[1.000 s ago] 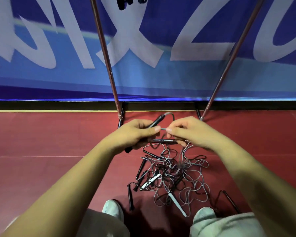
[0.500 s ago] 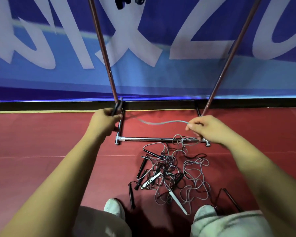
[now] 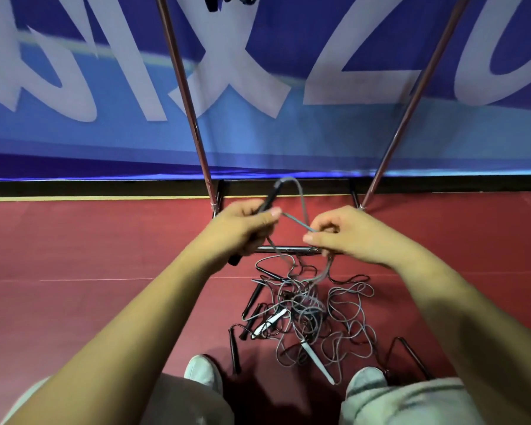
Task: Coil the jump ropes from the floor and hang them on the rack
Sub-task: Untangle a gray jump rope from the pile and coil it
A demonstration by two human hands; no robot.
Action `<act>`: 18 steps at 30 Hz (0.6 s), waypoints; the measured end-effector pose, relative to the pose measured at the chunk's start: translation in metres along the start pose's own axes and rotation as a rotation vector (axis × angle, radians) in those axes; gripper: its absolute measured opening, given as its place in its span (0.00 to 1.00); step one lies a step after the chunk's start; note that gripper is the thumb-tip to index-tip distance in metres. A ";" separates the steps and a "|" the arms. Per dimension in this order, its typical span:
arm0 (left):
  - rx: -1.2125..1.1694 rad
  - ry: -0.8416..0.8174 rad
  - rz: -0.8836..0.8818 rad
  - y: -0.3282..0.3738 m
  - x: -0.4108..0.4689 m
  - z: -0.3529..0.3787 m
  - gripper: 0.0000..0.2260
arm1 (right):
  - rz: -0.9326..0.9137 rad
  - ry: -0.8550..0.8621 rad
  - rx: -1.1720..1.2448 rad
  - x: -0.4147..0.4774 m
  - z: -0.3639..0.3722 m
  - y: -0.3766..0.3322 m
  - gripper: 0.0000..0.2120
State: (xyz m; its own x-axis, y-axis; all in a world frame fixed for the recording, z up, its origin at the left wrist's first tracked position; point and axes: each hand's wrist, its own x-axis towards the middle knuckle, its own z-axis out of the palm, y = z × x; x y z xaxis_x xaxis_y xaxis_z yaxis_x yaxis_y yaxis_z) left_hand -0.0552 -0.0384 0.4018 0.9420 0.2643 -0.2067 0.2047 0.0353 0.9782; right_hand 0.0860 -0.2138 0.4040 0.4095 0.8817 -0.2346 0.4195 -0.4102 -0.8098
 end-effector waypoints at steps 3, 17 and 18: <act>-0.254 0.139 0.052 0.003 0.000 -0.013 0.11 | 0.107 -0.043 -0.125 0.001 -0.003 0.027 0.11; 0.791 0.506 -0.124 -0.011 0.000 -0.056 0.08 | 0.109 0.104 0.134 0.007 -0.006 0.022 0.10; 0.835 0.467 -0.134 -0.014 0.000 -0.051 0.09 | 0.119 0.085 0.084 0.007 -0.006 0.018 0.11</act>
State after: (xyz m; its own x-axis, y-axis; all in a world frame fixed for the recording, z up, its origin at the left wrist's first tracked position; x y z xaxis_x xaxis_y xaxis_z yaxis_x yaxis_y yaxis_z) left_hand -0.0714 0.0105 0.3888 0.7332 0.6711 -0.1097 0.5954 -0.5557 0.5802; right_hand 0.1013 -0.2160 0.3909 0.5211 0.8035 -0.2877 0.2965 -0.4866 -0.8218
